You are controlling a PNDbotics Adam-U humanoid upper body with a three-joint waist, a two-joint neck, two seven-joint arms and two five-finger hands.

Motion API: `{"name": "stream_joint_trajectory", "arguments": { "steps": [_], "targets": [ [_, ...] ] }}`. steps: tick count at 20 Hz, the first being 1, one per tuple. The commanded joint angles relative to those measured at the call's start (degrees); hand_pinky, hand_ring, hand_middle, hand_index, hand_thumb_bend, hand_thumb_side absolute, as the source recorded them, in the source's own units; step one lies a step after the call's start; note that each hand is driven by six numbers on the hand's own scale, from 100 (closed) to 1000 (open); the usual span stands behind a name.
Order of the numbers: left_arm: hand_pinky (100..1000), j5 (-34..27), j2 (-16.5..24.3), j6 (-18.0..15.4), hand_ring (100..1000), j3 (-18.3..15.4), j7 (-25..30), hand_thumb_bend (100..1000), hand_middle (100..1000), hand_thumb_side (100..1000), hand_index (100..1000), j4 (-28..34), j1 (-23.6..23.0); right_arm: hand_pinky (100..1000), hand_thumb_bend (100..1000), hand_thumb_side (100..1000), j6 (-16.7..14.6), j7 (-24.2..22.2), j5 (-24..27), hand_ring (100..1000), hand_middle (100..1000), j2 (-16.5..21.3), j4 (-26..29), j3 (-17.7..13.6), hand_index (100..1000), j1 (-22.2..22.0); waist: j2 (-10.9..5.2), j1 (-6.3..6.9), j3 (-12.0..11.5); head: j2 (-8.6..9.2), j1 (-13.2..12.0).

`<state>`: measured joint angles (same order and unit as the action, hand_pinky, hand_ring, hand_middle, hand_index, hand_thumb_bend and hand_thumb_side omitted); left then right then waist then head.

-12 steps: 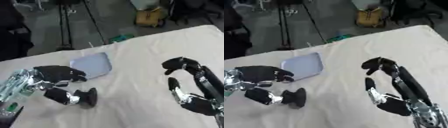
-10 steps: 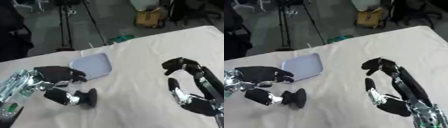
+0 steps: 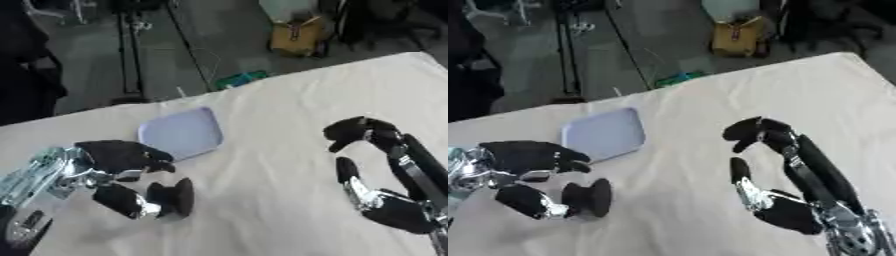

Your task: Pick up objects on the table and place them in the box.

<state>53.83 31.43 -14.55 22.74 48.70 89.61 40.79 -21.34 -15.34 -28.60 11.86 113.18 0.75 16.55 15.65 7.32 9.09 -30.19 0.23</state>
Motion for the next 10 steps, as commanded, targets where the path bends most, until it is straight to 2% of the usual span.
{"name": "stream_joint_trajectory", "arguments": {
  "steps": [1, 8, 9, 10],
  "targets": [
    [1000, 1.63, 0.31, -4.4, 1000, 0.09, 3.27, 525, 1000, 1000, 1000, -1.09, 1.42, 835, 100, 576, 0.15, -0.02, 0.25, 610, 733, 0.44, 1.26, 0.04, 796, 0.33, -1.0, -0.21, 0.06, 0.26, -0.06],
    [1000, 3.57, -0.5, -5.47, 1000, 0.34, 3.27, 481, 1000, 1000, 1000, -3.71, 2.04, 835, 100, 576, 0.13, -0.27, 0.37, 609, 732, 0.42, 1.32, 0.11, 794, 0.31, -0.86, -0.2, 0.24, 0.15, -0.18],
    [1000, 3.93, -0.58, -5.4, 1000, 0.18, 3.27, 429, 1000, 1000, 1000, -3.92, 2.12, 835, 100, 577, 0.15, -0.28, 0.37, 609, 731, 0.41, 1.31, 0.09, 793, 0.29, -0.83, -0.21, 0.25, 0.13, -0.23],
    [1000, 4.25, -0.69, -5.31, 1000, 0.05, 3.27, 429, 1000, 1000, 1000, -4.12, 2.18, 835, 100, 577, 0.16, -0.29, 0.35, 609, 731, 0.4, 1.32, 0.08, 793, 0.28, -0.81, -0.21, 0.26, 0.12, -0.25]
  ]
}}
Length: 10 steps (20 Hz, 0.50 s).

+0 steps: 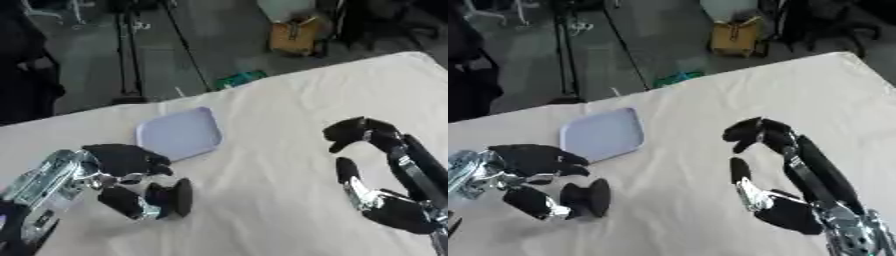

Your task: Pick up objects on the table and place them in the box.

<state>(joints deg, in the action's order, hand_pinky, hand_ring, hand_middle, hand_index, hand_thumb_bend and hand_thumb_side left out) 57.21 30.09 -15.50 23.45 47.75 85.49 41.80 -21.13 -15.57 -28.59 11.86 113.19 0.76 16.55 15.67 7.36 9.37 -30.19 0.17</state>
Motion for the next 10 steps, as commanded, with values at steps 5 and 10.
{"name": "stream_joint_trajectory", "arguments": {
  "steps": [5, 10],
  "targets": [
    [1000, 1.27, 0.03, -3.95, 1000, -0.91, 4.22, 390, 1000, 1000, 1000, -0.75, 1.55, 835, 100, 575, -0.08, 0.02, 0.22, 609, 731, 0.34, 1.33, 0.03, 794, 0.32, -0.68, -0.34, 0.13, 0.21, -0.33],
    [1000, 2.22, -0.52, -3.77, 1000, -0.89, 4.22, 421, 1000, 1000, 1000, -3.2, 2.21, 834, 100, 577, -0.1, 0.13, 0.28, 608, 731, 0.31, 1.33, 0.06, 795, 0.38, -0.59, -0.41, 0.38, 0.2, -0.55]
  ]
}}
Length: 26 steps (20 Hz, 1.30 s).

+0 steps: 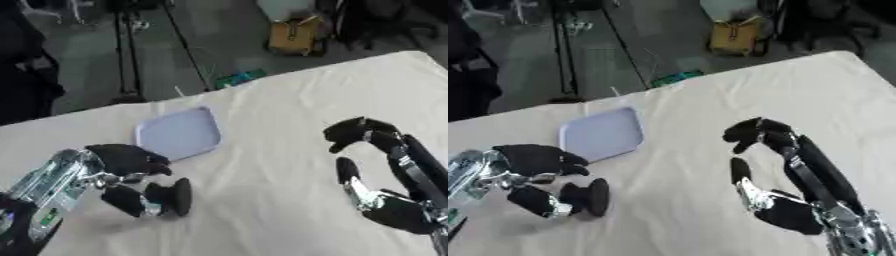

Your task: Pick up objects on the table and place them in the box.

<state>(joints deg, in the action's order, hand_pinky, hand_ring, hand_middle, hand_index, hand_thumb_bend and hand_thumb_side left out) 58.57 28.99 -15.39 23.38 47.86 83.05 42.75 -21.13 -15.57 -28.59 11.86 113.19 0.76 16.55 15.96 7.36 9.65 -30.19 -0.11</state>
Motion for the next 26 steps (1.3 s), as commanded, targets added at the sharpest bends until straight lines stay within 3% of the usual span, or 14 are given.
{"name": "stream_joint_trajectory", "arguments": {
  "steps": [1, 6, 9, 14, 26],
  "targets": [
    [1000, 1.3, 0.42, -3.93, 1000, -0.83, 4.11, 430, 1000, 1000, 1000, -1.58, 1.45, 834, 100, 577, -0.07, 0.18, 0.3, 608, 731, 0.31, 1.31, 0.06, 794, 0.39, -0.85, -0.4, 0.14, 0.21, -0.34],
    [1000, 1.49, 0.0, -5.0, 1000, -0.66, 4.11, 432, 1000, 1000, 1000, -3.55, 1.97, 834, 100, 578, 0.02, 0.31, 0.33, 607, 731, 0.3, 1.3, 0.06, 795, 0.41, -0.79, -0.34, 0.2, 0.11, -0.45],
    [1000, 1.34, 0.3, -5.84, 1000, 0.25, 4.11, 530, 1000, 1000, 1000, -4.9, 2.08, 833, 100, 581, 0.09, 0.45, 0.36, 606, 730, 0.29, 1.3, 0.06, 794, 0.5, -0.77, -0.29, 0.35, 0.23, -0.6],
    [1000, 1.67, 0.47, -7.75, 1000, 1.09, 4.11, 527, 1000, 1000, 1000, -8.53, 2.43, 832, 100, 586, 0.46, 0.67, 0.8, 605, 730, 0.28, 1.24, 0.23, 795, 0.54, -0.73, -0.24, 0.38, 0.25, -0.67],
    [1000, 0.35, 0.27, -7.33, 1000, 0.53, 4.11, 334, 994, 1000, 1000, -7.57, 2.92, 831, 100, 580, 0.99, 0.74, 0.36, 605, 729, 0.17, 1.2, 0.17, 794, 0.46, -0.68, -0.25, 0.35, 0.43, -0.63]
  ]
}}
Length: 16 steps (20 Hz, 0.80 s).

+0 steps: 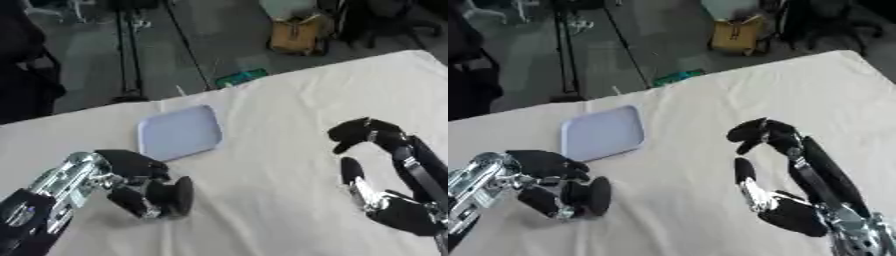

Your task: Pick up objects on the table and place them in the box.

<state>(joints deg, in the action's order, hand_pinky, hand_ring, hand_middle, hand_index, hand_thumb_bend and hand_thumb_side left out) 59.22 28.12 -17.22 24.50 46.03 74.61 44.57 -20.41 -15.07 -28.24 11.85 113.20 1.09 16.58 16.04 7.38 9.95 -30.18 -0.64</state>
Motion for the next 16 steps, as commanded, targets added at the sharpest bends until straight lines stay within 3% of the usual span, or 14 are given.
{"name": "stream_joint_trajectory", "arguments": {
  "steps": [1, 7, 16],
  "targets": [
    [1000, -0.3, 1.09, -5.34, 1000, -0.62, 5.94, 334, 994, 1000, 1000, 0.97, 1.1, 831, 100, 580, 0.3, 0.3, -0.02, 605, 729, 0.18, 1.2, -0.13, 794, 0.43, -0.76, -0.29, 0.08, 0.45, -0.1],
    [1000, -1.67, 0.98, -4.64, 1000, -0.47, 5.94, 223, 967, 1000, 967, 2.23, 1.09, 831, 100, 572, 0.38, 0.41, -0.51, 605, 730, 0.18, 0.99, -0.11, 793, 0.27, -0.84, -0.32, 0.0, 0.42, -0.05],
    [1000, -2.32, 0.97, -4.91, 1000, 0.23, 5.94, 238, 945, 1000, 912, 2.43, 1.18, 829, 100, 579, 1.32, 1.5, -0.84, 602, 728, 0.03, 0.82, -0.75, 792, 0.12, -0.97, -0.14, 0.19, 0.36, -0.07]
  ]
}}
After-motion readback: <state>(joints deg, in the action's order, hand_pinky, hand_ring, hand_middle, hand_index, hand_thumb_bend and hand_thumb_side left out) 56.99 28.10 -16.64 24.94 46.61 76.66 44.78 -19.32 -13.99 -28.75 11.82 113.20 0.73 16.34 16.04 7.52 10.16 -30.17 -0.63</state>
